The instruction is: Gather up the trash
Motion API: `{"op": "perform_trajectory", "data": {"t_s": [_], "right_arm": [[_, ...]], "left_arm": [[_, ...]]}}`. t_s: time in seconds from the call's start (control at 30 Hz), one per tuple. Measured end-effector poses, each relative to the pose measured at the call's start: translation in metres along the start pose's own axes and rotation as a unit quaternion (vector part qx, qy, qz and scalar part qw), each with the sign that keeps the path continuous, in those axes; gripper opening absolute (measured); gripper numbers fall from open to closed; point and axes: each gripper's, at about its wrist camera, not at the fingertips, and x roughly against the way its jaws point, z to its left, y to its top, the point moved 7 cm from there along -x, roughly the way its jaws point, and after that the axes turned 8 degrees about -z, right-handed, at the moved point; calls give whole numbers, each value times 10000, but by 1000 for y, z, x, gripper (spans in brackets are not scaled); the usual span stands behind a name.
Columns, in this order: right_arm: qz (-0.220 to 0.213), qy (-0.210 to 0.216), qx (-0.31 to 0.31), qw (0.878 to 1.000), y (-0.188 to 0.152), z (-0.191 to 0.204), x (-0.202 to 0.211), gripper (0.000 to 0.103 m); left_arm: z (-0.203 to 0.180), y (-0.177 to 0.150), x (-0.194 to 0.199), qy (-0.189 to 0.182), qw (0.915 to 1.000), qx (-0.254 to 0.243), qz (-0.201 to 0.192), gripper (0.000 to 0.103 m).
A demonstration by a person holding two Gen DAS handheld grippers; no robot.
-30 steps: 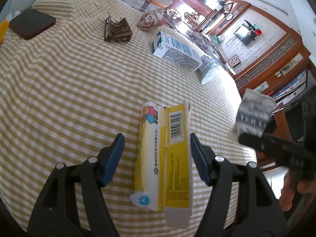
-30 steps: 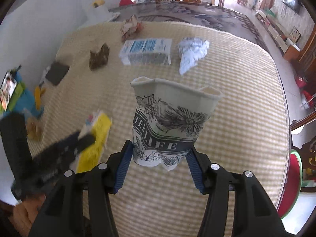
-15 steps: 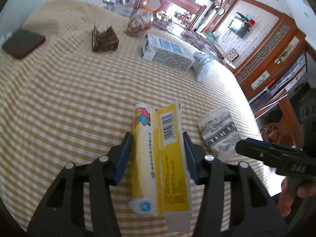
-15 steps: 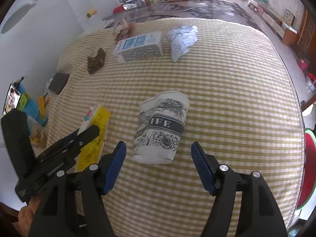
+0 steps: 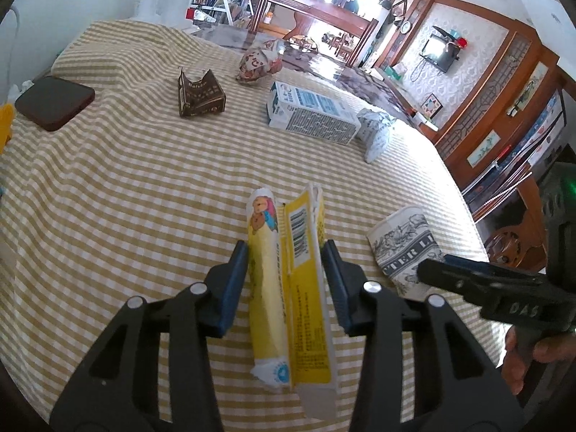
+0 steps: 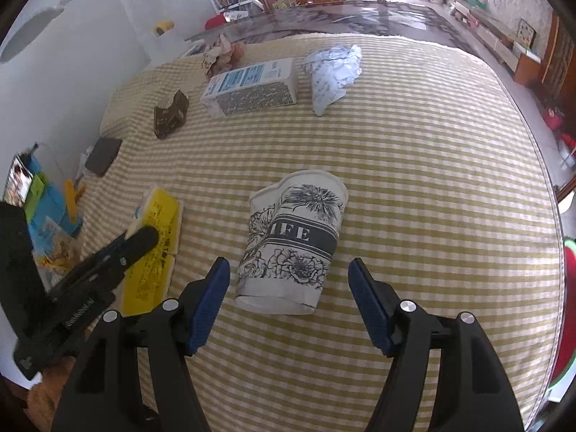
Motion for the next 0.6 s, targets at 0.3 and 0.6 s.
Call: {"op": "perform_trajectory", "data": {"t_s": [0.3, 0.6], "right_arm": [[41, -23, 9, 10000, 0, 1, -9, 66], [88, -56, 312, 9995, -5, 10, -13, 57]], "left_arm": [[0, -2, 2, 0, 10000, 11, 7, 41], [1, -2, 3, 5, 10000, 26, 7, 41]]}}
